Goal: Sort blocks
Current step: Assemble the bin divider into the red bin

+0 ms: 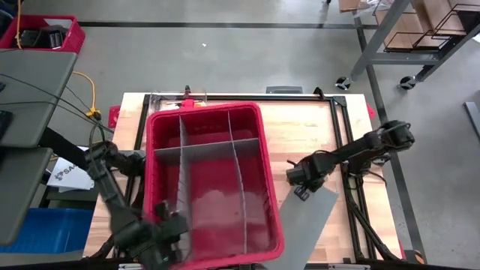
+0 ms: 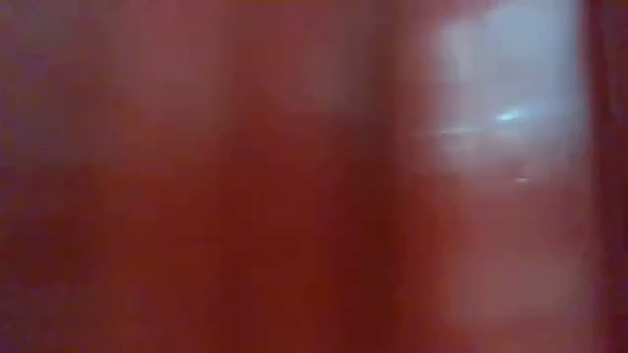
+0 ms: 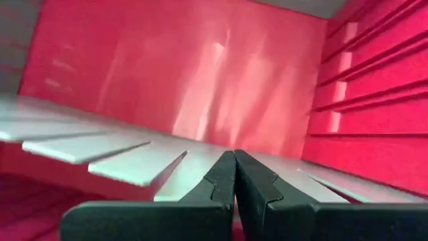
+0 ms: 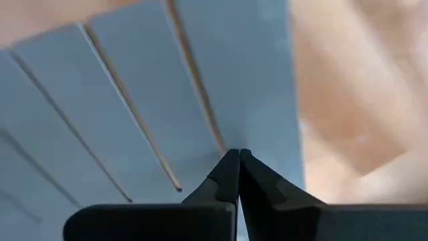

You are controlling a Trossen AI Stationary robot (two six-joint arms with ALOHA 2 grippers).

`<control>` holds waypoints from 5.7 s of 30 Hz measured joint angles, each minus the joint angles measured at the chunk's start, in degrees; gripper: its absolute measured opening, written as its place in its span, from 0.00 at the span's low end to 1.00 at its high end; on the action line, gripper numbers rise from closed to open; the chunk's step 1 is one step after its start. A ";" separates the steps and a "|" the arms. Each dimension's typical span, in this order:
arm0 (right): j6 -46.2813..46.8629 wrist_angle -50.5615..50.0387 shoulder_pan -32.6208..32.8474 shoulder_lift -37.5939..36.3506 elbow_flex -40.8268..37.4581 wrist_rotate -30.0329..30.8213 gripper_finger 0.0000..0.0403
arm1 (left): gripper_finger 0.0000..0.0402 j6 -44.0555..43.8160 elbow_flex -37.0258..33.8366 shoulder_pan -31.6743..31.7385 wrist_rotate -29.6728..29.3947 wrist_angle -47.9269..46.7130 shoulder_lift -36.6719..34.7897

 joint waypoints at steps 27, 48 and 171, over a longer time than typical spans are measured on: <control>19.27 26.82 36.05 -16.94 0.37 19.23 0.00 | 0.00 13.87 0.18 7.77 -4.83 42.00 -3.79; 43.64 63.45 54.79 5.98 8.27 19.80 0.00 | 0.00 38.20 31.23 15.88 4.22 45.64 14.20; 59.13 -16.32 54.26 28.08 64.09 31.76 0.00 | 0.00 36.13 31.12 17.47 12.45 36.30 12.94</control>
